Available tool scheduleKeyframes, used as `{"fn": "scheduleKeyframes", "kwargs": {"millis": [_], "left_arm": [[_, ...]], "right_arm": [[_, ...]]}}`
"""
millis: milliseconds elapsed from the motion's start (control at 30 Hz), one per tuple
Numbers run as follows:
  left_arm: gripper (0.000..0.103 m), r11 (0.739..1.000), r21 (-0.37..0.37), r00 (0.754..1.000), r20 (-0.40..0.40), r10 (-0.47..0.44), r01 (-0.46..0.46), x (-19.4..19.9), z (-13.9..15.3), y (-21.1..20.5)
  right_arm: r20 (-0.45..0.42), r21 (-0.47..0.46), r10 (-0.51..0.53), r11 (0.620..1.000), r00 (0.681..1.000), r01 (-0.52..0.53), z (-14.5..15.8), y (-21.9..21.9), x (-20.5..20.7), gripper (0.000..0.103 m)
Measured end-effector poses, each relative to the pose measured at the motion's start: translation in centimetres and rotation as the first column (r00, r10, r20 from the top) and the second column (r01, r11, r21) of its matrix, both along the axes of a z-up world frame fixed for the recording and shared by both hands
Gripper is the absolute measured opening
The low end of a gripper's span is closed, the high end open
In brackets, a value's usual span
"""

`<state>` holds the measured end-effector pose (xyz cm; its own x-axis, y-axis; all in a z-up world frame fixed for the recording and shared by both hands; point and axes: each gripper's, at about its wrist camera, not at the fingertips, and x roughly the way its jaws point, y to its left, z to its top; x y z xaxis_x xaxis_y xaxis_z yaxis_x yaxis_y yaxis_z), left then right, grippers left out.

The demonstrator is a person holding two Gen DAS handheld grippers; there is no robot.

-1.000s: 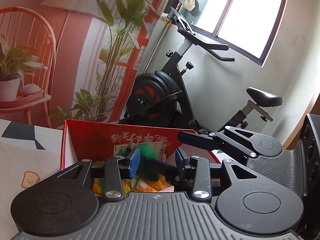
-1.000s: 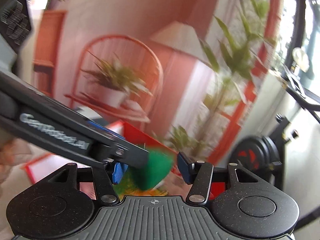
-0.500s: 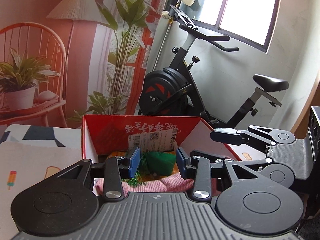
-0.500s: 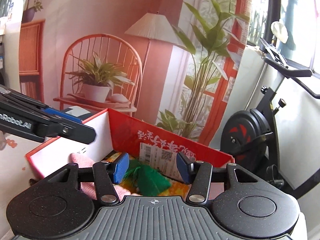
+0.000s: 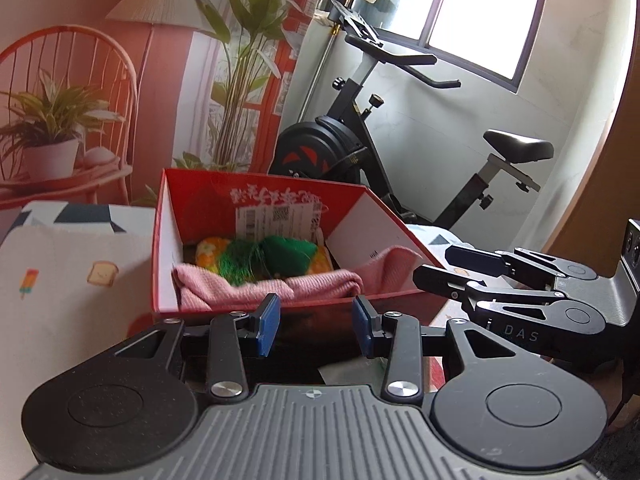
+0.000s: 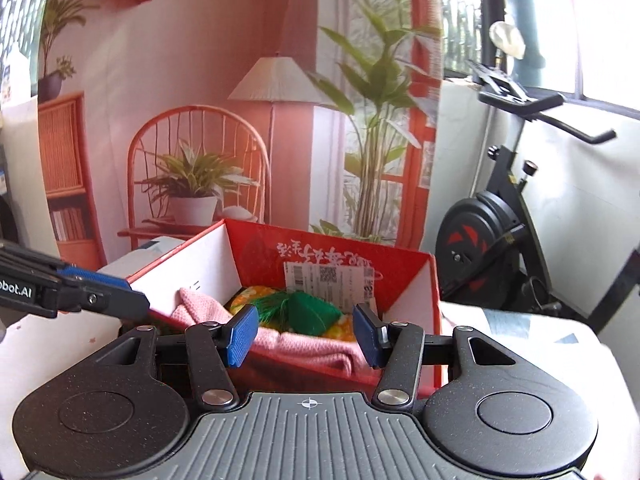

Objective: Organize soft objects
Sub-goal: 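Move the left gripper down to the bag of green cables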

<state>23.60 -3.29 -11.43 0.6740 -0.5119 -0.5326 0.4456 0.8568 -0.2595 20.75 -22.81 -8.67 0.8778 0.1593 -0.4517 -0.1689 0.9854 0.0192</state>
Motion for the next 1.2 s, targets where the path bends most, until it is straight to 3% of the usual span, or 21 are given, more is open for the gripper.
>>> {"fn": "scheduleKeyframes", "kwargs": {"millis": [233, 600, 1200], "left_arm": [[0.042, 1.0, -0.008, 0.997, -0.075, -0.015, 0.014, -1.3, -2.7, -1.1], [0.041, 0.999, -0.011, 0.966, -0.254, -0.04, 0.038, -1.4, -8.1, -2.3], [0.04, 0.998, -0.008, 0.944, -0.323, -0.062, 0.063, -1.4, -10.0, -3.7]], "right_arm": [[-0.047, 0.041, -0.034, 0.998, 0.998, 0.036, -2.6, -0.7, -3.8, 0.049], [-0.232, 0.166, -0.049, 0.982, 0.972, 0.089, -8.8, -1.8, -6.6, 0.047], [-0.316, 0.324, 0.03, 0.943, 0.948, 0.077, -11.1, -2.0, -6.1, 0.042]]}}
